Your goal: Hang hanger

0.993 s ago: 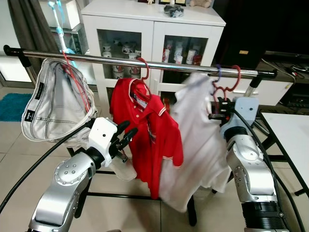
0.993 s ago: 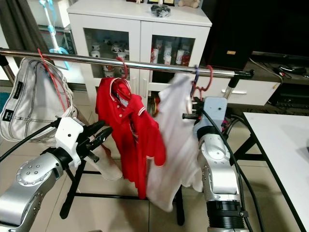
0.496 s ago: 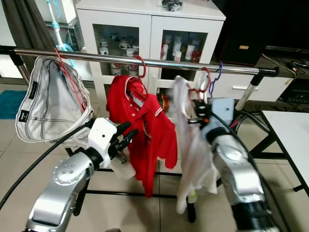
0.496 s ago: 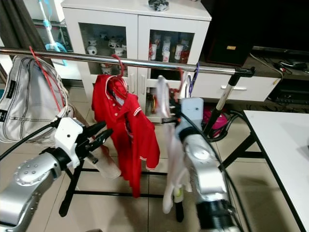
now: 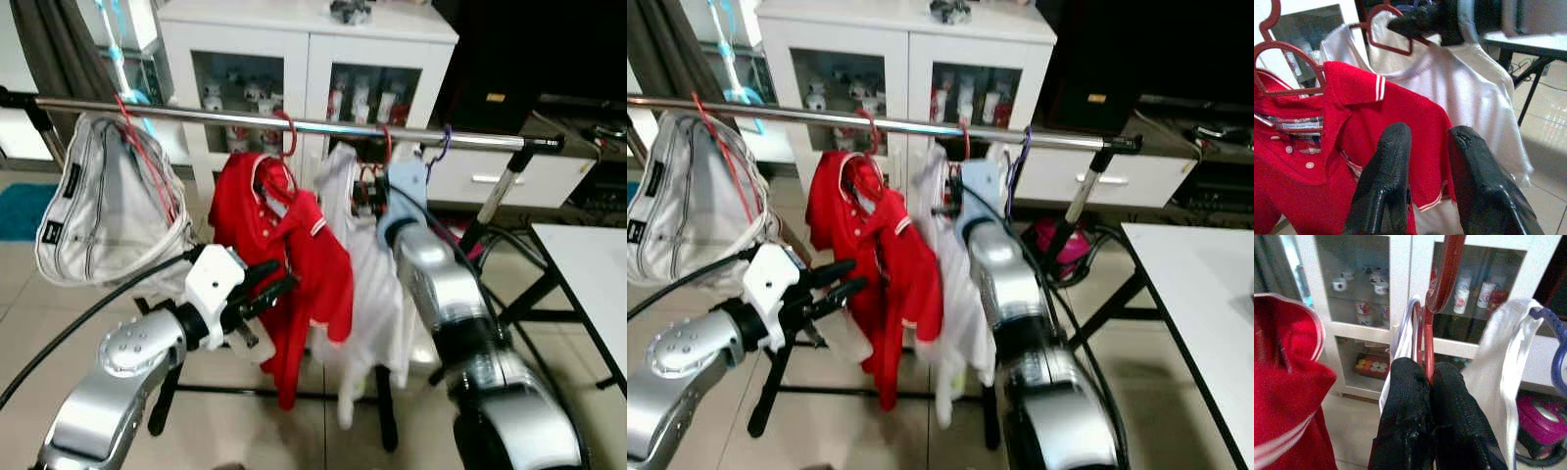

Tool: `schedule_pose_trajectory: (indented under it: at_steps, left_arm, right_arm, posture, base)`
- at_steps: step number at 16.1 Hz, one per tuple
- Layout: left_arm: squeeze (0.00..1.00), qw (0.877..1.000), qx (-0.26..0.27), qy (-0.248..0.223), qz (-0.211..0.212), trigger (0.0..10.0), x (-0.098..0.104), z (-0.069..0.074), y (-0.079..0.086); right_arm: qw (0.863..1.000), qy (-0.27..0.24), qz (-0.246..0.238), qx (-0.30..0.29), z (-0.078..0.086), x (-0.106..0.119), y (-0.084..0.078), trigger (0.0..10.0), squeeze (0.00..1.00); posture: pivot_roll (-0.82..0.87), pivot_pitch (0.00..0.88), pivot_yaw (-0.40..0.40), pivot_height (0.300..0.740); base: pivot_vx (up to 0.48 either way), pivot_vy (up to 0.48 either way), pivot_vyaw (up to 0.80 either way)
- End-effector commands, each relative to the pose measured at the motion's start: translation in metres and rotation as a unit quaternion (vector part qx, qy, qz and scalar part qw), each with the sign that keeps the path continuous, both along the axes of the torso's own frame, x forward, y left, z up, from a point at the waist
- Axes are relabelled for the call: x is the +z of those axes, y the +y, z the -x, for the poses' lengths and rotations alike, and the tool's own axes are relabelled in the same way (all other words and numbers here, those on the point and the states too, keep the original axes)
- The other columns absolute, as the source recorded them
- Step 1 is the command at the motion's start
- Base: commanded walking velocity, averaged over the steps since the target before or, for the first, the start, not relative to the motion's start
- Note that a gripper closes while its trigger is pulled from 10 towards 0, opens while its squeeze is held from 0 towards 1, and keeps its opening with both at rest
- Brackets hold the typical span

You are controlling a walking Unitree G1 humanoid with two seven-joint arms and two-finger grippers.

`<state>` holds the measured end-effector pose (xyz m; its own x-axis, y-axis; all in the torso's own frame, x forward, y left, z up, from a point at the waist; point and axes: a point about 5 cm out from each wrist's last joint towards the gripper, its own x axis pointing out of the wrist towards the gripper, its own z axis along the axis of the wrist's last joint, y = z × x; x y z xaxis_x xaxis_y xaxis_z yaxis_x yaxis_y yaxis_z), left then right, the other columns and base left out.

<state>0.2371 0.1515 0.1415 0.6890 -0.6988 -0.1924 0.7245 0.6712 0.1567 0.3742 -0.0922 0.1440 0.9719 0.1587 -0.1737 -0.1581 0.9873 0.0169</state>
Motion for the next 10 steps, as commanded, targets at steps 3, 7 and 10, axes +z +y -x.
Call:
schedule_pose_trajectory:
  at_steps: [3,7,10]
  left_arm:
    - [0.00,1.000,-0.018,-0.002,-0.005,10.0,0.005,0.002,-0.002]
    - [0.00,1.000,-0.018,-0.005,-0.003,10.0,0.007,0.001,-0.002]
    - [0.00,1.000,-0.009,-0.013,0.024,10.0,0.011,-0.001,-0.003]
  right_arm:
    - [1.000,0.018,0.005,-0.008,-0.010,-0.001,-0.002,10.0,0.00]
    - [0.998,0.064,0.008,0.022,-0.013,-0.010,0.007,10.0,0.00]
    - [0.997,0.059,-0.027,0.029,-0.011,-0.014,0.006,10.0,0.30]
  posture:
    - [0.08,0.000,-0.067,0.740]
    - [0.09,0.000,-0.071,0.740]
    - [0.09,0.000,-0.075,0.740]
  base:
    - [0.000,0.000,0.00]
    - [0.000,0.000,0.00]
    - [0.000,0.000,0.00]
